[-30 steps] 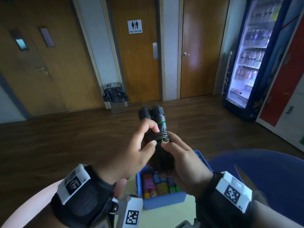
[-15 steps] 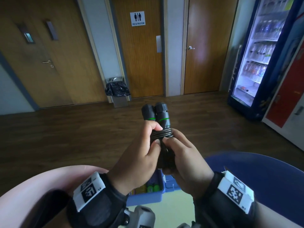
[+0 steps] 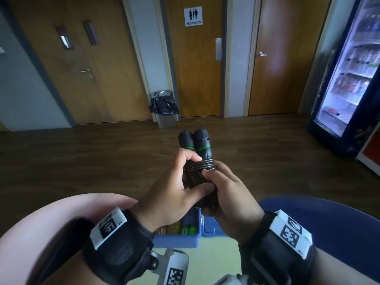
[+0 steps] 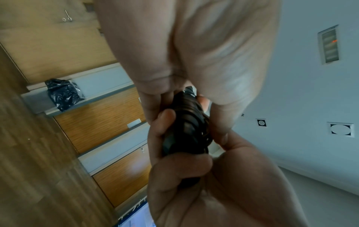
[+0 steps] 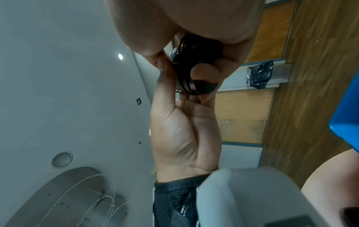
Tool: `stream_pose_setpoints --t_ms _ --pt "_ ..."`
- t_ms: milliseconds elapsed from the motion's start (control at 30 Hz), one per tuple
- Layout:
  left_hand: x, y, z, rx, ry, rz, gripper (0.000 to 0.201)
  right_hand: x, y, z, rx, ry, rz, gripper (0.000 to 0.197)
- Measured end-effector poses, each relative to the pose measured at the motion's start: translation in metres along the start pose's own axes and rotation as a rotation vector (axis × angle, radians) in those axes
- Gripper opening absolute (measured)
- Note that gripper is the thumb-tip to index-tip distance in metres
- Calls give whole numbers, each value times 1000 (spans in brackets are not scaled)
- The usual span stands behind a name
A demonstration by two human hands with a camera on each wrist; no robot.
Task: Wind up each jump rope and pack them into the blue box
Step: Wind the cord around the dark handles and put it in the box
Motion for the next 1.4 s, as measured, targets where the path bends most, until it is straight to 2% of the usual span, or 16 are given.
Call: stream_pose_setpoints --t_ms 500,767,933,1100,1233,1400 --pt "-11 -3 -17 115 110 4 42 -5 -7 19 47 -38 -4 20" --pt "-22 -9 -11 249 147 58 42 -13 -4 21 23 -45 -16 33" --pt "-20 -10 -7 314 164 59 38 -13 -2 15 47 -60 6 32" --pt "-19 -13 -2 374 166 68 34 -10 -3 6 -24 -141 10 24" --pt "-19 -16 8 474 167 136 27 -8 -4 -2 -57 -265 49 47" --pt "-15 -7 16 464 172 104 33 -7 -6 -9 -104 -303 129 49"
Point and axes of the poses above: each hand's wrist, its own x-axis away from the middle knuckle, its own z-axis out of the back of the hand, y = z × x, the point moved 6 cm from there along -x, towards the middle knuckle, and after that the axes turned 11 degrees about z, right-handed, at the moved point
